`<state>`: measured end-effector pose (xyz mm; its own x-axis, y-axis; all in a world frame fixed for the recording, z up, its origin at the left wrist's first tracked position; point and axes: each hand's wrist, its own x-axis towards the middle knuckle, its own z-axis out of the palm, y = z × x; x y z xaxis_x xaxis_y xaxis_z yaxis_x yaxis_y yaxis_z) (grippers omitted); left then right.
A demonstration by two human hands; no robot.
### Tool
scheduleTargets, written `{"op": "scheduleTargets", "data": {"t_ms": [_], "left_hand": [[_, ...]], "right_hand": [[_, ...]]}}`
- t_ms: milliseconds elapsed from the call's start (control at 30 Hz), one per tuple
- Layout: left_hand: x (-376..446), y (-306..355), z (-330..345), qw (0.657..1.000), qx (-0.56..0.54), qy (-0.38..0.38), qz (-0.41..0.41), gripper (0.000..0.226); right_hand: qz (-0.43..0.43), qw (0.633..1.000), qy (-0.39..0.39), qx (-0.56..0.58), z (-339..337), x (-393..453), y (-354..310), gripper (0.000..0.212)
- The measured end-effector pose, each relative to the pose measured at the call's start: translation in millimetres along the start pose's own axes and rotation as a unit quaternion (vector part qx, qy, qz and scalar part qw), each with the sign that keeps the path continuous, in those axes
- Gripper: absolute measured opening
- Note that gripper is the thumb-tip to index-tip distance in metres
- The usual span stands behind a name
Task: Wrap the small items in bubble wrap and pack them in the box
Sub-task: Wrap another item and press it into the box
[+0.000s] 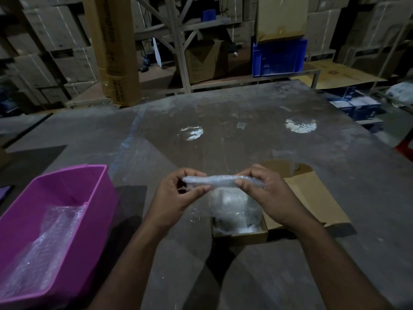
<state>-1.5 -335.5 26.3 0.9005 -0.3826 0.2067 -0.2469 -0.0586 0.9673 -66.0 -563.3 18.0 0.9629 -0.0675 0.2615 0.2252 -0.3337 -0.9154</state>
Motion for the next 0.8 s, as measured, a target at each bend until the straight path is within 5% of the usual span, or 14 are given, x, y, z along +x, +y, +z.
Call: {"op": "scheduleTargets", "data": {"t_ms": [367, 633, 800], "left_hand": [[8, -3, 4, 0.999, -0.009, 0.052, -0.011, 0.036], [2, 4, 1, 0.999, -0.040, -0.025, -0.013, 0.038], [4, -9, -7, 1.000, 0.003, 0.010, -0.013, 0.035]], "right_hand": [[0.010, 0.996, -0.061, 0.060, 3, -6, -7, 0.043], [-0.003, 0.999, 0.001, -0.035, 3, -2, 5, 0.002], [0.018, 1.000, -0.015, -0.011, 4, -6, 2, 0.020]]}}
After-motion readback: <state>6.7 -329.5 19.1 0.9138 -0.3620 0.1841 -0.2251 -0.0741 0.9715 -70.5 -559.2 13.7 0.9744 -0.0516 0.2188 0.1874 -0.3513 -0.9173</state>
